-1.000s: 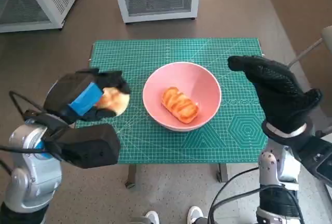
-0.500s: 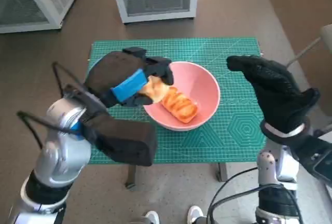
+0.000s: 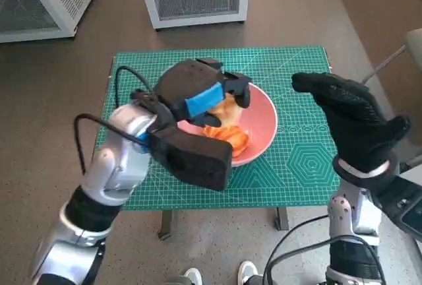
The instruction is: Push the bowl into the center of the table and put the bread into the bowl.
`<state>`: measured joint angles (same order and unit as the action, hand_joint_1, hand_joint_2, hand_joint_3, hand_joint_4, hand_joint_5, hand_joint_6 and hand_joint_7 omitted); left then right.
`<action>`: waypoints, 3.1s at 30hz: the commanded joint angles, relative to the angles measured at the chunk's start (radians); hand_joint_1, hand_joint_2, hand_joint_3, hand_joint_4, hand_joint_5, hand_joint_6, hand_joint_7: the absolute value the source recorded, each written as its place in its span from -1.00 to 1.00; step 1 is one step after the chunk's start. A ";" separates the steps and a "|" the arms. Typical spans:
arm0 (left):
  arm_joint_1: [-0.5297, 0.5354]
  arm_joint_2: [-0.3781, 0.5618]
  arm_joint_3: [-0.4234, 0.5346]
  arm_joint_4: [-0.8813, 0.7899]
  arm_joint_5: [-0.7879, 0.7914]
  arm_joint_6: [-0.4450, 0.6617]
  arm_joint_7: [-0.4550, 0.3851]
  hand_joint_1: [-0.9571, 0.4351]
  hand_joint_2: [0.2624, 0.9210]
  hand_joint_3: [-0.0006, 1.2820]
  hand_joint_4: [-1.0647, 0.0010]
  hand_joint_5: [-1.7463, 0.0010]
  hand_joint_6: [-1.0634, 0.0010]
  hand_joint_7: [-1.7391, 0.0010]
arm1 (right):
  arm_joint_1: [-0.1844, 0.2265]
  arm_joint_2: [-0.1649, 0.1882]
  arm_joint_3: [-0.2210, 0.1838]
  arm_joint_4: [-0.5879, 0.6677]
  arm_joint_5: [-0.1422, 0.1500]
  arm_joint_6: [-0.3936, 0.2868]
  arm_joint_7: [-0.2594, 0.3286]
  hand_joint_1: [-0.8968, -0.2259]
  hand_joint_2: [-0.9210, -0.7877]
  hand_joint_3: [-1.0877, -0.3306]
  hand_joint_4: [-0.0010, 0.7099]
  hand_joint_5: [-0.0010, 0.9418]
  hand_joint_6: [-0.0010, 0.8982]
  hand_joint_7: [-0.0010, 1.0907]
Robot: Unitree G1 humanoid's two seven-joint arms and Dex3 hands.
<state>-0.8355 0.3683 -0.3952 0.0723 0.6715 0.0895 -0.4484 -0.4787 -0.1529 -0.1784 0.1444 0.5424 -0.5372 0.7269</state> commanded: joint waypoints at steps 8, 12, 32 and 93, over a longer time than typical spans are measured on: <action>0.003 -0.005 -0.061 0.045 0.090 0.024 -0.010 -0.21 0.91 -0.96 0.26 0.89 0.42 0.55 | 0.024 0.004 0.004 -0.010 -0.006 0.003 -0.005 0.16 -1.00 0.51 0.01 -1.00 -0.84 0.10; 0.004 -0.003 -0.065 0.048 0.096 0.030 -0.022 -0.29 0.93 -0.98 0.37 0.97 0.47 0.65 | 0.015 0.005 0.006 0.007 -0.009 -0.005 0.000 0.16 -1.00 0.51 0.02 -1.00 -0.85 0.10; 0.087 0.039 0.072 -0.011 -0.035 -0.031 0.032 -0.40 0.96 -1.00 0.68 1.00 0.57 0.80 | -0.003 0.002 0.016 0.004 -0.010 0.036 -0.019 0.17 -1.00 0.53 0.01 -1.00 -0.87 0.11; 0.232 -0.220 0.542 0.167 -0.864 -0.715 0.158 -0.67 1.00 -0.22 0.51 1.00 0.75 0.53 | -0.261 -0.027 0.019 0.223 -0.213 -0.061 -0.166 0.05 -1.00 0.43 0.05 -0.99 -0.87 0.12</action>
<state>-0.6087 0.1545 0.1372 0.2249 -0.1974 -0.6036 -0.3072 -0.7388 -0.1749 -0.1681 0.3551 0.3457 -0.6012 0.5660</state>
